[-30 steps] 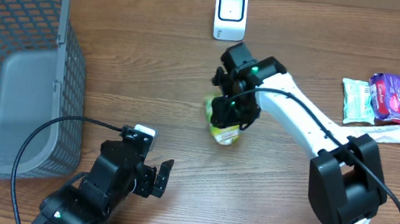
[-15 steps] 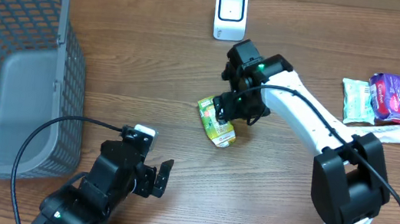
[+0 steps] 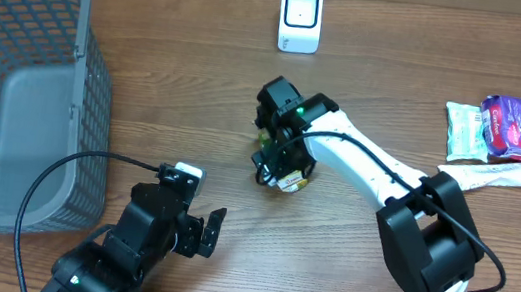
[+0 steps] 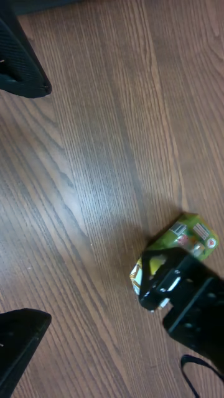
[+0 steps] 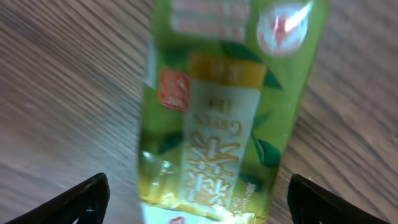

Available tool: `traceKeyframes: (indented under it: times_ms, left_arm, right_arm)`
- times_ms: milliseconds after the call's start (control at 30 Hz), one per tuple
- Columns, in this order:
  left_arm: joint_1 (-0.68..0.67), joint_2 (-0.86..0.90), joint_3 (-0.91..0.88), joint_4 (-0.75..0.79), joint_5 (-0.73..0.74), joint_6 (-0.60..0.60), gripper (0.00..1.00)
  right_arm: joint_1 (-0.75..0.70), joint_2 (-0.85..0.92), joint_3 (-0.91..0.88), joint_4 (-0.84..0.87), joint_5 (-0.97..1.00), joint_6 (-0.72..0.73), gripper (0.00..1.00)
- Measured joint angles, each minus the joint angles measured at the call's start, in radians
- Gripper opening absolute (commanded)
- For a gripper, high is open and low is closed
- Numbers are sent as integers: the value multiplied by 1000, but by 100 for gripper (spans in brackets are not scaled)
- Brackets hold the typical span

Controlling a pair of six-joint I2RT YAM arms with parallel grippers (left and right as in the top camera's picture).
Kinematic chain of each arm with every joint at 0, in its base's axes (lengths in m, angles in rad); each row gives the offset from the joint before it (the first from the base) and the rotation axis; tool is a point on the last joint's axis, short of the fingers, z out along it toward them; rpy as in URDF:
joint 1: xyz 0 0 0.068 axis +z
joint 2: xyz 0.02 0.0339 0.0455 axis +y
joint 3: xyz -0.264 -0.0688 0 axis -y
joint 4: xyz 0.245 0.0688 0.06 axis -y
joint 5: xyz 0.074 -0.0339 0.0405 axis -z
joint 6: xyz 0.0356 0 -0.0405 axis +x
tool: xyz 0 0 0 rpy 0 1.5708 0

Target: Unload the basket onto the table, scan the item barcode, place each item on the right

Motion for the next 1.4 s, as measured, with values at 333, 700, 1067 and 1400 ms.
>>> traceKeyframes:
  times_ms: [333, 700, 1067, 1400]
  left_arm:
    - [0, 0, 0, 0, 0, 0, 100]
    - [0, 0, 0, 0, 0, 0, 100]
    - [0, 0, 0, 0, 0, 0, 100]
    - [0, 0, 0, 0, 0, 0, 100]
  right_arm:
    - [0, 8, -64, 50, 23, -8, 87]
    - [1, 5, -108, 109, 75, -11, 78]
    - [2, 5, -106, 112, 77, -11, 40]
    - [0, -2, -90, 73, 90, -8, 26]
